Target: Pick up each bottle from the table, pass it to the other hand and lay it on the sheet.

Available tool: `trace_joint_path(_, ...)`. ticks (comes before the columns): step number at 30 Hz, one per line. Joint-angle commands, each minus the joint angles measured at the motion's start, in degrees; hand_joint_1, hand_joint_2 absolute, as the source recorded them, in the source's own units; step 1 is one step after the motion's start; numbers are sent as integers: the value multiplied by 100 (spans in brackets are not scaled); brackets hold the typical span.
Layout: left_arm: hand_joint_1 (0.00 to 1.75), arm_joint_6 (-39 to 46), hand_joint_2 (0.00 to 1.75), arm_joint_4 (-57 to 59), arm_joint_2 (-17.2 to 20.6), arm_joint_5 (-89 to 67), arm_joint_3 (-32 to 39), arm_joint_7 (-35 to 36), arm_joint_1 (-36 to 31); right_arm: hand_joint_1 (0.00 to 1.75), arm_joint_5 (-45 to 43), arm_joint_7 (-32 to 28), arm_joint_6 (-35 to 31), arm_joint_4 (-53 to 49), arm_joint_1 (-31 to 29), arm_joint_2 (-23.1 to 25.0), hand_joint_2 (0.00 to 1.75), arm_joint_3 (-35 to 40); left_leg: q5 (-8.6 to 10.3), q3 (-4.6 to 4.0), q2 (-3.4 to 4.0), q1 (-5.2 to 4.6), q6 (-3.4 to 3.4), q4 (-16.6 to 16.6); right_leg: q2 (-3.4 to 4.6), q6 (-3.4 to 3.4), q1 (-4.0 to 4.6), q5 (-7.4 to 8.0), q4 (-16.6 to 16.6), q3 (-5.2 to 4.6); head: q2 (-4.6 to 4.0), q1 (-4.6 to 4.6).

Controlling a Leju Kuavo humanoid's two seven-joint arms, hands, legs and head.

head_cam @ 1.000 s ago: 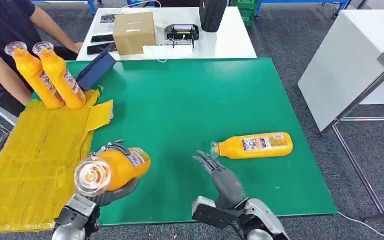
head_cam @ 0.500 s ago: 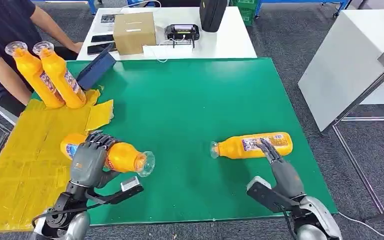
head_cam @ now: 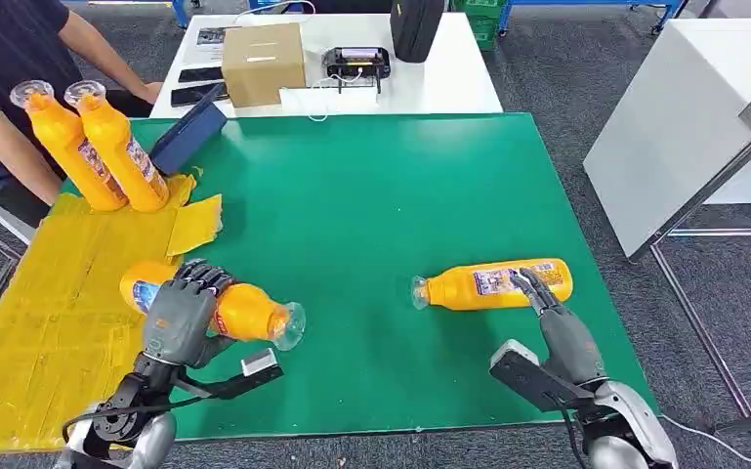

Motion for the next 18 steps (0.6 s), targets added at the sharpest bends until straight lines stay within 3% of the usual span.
trace_joint_path(1, 175, -399, 175, 2368, 684, -208, -1090, 672, -1200, 0, -71, 52, 218, 809, -838, 36, 175, -98, 11, 15, -8, 0, -7, -12, 23, -10, -2, 9, -7, 12, 0, 0)
trace_joint_path(8, 175, -1171, 175, 3454, 767, -32, -656, 744, -1591, 0, 130, 115, 219, 1015, -978, 45, 175, 78, 14, 17, -2, 5, -9, -9, 30, -4, 3, 9, -7, 15, 0, 0)
trace_joint_path(18, 175, -1329, 175, 3462, 770, 165, -543, 417, -1655, 0, 182, 103, 204, 1169, -1066, 66, 175, 158, 13, 8, -7, 3, -6, -4, 21, 1, 2, 11, 1, 13, 0, 0)
